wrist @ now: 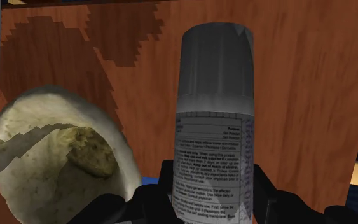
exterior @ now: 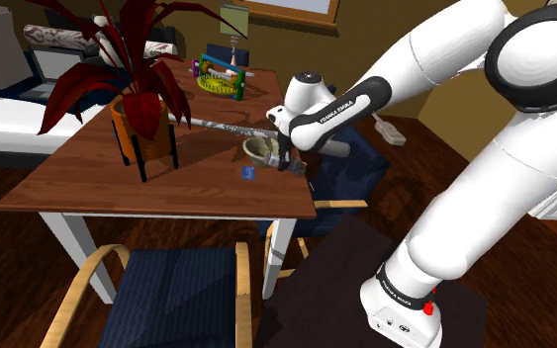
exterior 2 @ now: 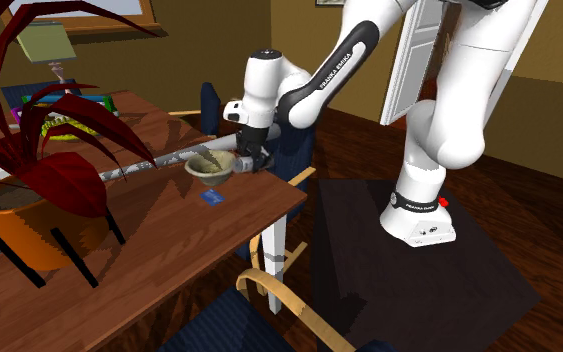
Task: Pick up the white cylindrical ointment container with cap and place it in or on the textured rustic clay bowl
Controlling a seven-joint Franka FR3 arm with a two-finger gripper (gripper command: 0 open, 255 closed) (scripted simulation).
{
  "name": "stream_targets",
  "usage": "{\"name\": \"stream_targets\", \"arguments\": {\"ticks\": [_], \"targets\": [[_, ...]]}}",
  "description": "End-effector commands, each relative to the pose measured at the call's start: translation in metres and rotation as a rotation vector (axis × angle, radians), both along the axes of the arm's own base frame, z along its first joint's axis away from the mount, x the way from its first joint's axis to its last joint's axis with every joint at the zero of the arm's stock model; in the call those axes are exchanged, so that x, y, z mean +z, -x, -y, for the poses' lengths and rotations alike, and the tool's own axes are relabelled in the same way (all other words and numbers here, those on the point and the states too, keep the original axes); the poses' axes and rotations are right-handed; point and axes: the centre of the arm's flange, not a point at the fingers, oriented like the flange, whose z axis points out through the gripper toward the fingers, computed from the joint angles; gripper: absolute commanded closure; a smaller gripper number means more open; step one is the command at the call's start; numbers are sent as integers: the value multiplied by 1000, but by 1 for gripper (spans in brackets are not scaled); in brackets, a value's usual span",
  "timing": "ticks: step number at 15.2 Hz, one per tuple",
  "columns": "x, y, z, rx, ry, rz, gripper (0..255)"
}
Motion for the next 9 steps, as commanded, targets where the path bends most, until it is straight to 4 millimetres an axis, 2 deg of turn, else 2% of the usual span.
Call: {"name": "stream_targets", "arguments": {"ticks": [1,9], "targets": [[10,-1,1,0,0,0,255],[53,-1,1,0,0,0,255]]}}
